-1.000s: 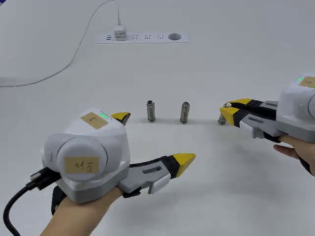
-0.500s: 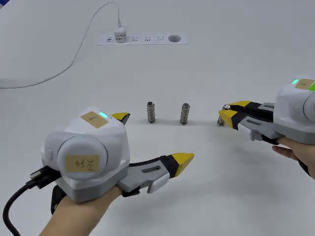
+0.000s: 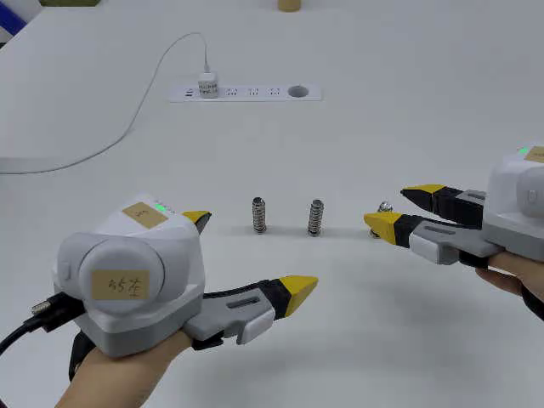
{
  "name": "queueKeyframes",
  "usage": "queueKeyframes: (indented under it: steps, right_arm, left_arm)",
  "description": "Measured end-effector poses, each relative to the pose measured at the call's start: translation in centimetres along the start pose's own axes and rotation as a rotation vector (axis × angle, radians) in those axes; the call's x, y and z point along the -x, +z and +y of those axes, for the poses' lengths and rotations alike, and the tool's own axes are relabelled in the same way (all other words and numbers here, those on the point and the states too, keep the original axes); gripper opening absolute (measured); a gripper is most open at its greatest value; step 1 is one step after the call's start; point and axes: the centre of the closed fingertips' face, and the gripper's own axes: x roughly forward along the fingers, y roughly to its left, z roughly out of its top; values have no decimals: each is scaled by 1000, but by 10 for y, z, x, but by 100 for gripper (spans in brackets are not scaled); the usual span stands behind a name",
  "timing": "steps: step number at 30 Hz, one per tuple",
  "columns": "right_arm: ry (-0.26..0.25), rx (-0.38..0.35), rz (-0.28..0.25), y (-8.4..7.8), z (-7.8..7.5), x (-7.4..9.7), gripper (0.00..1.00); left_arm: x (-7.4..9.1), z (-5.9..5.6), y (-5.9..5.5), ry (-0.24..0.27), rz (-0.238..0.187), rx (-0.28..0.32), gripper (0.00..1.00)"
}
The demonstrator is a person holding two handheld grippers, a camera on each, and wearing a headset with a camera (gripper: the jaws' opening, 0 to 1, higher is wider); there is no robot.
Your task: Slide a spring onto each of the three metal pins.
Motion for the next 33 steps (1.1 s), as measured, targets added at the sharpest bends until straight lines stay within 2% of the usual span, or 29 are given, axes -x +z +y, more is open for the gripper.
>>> queueKeyframes:
  steps: [8, 10, 14, 16, 21, 24, 27, 33]
  right_arm:
    - [18, -37, 37, 0, 9, 15, 58]
    - [25, -48, 43, 1, 13, 20, 62]
    - [34, -49, 44, 3, 20, 29, 66]
    - [42, -49, 46, 3, 24, 33, 68]
    - [56, -62, 52, 4, 34, 42, 72]
    - [61, -63, 54, 3, 38, 46, 73]
    - [59, -58, 58, 1, 40, 50, 75]
    - [62, -60, 52, -1, 48, 60, 78]
  left_arm:
    - [11, 4, 3, -13, 9, -7, 89]
    - [14, 3, 3, -17, 19, -32, 90]
    - [19, 3, 5, -16, 17, -57, 91]
    - [21, 3, 8, -18, -1, -55, 92]
    - [27, 0, 6, -17, 14, -67, 93]
    - [30, 0, 9, -19, -2, -45, 94]
    - [34, -1, 8, -22, 2, -18, 93]
    - [42, 0, 7, -10, 1, -12, 94]
